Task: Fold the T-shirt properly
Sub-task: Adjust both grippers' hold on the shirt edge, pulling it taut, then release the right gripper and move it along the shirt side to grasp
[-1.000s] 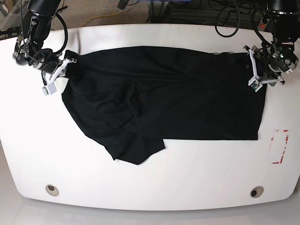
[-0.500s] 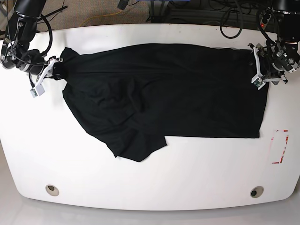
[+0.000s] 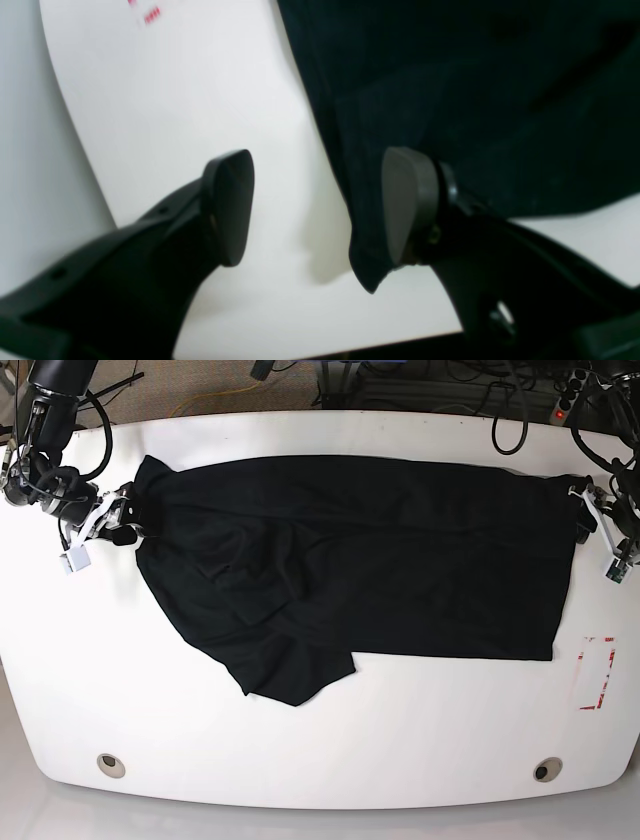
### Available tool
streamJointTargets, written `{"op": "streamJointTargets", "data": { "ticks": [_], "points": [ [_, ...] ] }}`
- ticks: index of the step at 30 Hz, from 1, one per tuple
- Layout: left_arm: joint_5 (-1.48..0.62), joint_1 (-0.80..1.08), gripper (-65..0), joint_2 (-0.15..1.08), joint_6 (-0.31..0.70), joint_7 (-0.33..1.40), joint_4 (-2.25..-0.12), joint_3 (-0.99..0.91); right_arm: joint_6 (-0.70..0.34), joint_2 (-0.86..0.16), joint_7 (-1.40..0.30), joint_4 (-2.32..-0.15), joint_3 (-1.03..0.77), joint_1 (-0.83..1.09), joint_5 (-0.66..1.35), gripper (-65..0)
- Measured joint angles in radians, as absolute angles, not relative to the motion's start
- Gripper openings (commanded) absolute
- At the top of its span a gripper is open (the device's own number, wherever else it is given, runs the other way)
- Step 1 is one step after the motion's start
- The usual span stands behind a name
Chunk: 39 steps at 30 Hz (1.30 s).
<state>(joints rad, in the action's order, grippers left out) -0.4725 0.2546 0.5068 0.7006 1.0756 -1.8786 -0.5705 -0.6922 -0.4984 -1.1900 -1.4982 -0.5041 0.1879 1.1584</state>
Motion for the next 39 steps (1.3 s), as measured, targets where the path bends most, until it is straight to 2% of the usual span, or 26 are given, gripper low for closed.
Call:
{"op": "streamJointTargets", "data": {
  "ticks": [6,11,17,28,34,39],
  "points": [
    [-0.544,0.252,-27.2,0.503,0.700,1.160,-1.829,-0.654,-0.692,-0.477,-1.190,-1.499,-0.500,0.186,1.173,-22.8],
    [-0.539,0.253,-27.2,0.482,0.698,1.111,-1.723,-0.582,-0.692,-0.429,-1.188,-1.500,-0.495,0.182,1.177,-22.8],
    [-0.472,0.267,-27.2,0.474,0.700,1.084,-1.711,-0.514,-0.691,-0.424,-1.190,-1.500,-0.479,0.191,1.167,-22.8],
    [-0.227,0.314,-27.6,0.513,0.701,0.937,-1.547,-0.476,-0.692,-0.413,-1.188,-1.513,-0.471,0.225,0.838,-22.8],
    [-0.229,0.325,-27.6,0.551,0.701,0.921,-1.531,-0.476,-0.693,-0.439,-1.180,-1.546,-0.506,0.250,0.827,-22.8],
    [-0.297,0.368,-27.6,0.555,0.706,0.926,-1.599,-0.526,-0.692,-0.466,-1.198,-1.638,-0.527,0.268,0.829,-22.8]
  ]
}}
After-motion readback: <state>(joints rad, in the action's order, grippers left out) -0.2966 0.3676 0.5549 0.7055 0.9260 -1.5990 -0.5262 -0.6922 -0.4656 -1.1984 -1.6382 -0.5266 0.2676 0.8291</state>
